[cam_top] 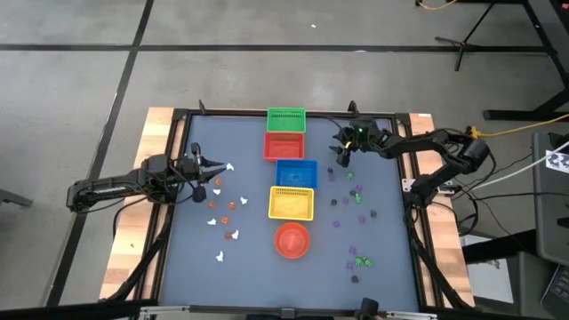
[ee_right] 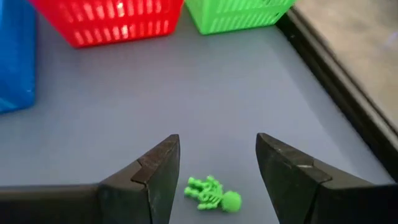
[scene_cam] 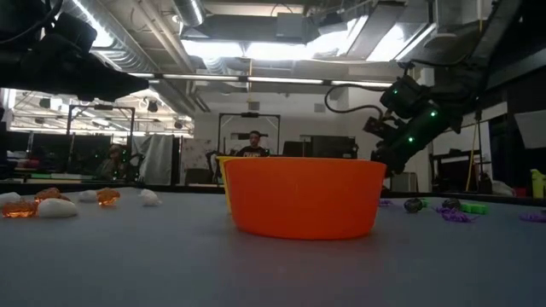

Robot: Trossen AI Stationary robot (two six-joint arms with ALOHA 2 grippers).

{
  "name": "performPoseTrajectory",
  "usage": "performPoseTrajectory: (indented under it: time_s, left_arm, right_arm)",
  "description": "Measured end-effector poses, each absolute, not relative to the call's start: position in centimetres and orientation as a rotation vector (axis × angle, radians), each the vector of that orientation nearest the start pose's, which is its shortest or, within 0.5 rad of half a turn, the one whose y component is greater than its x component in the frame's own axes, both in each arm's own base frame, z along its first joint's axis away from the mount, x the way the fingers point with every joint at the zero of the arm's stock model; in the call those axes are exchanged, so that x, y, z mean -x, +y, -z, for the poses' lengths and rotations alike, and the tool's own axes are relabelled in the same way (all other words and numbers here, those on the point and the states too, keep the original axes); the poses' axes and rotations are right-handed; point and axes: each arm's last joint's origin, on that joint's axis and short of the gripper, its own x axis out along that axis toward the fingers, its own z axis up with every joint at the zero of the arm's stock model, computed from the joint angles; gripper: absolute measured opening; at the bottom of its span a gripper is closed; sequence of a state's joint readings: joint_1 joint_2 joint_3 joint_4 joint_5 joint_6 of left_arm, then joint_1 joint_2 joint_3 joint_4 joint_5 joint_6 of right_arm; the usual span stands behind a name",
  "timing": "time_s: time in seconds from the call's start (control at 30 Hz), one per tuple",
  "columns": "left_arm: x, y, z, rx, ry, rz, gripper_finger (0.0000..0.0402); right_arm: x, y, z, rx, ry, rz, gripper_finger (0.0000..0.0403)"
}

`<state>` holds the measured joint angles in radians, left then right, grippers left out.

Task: Sort Halloween decoration
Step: Put the green skeleton toy into the green bin

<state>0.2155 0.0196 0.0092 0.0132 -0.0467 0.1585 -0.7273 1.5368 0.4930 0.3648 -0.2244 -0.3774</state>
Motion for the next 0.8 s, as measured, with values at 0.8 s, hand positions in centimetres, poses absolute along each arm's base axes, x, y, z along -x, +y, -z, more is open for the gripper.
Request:
performPoseTrajectory:
  time_s: [0.8]
  left_arm:
    - [-9.6,2.2,-16.6,-0.159,0.018,-0.262,0.0064]
  right_arm:
    - [-18.5,-17.6,-11.8,-0.041,0.727,0.300,0.0211]
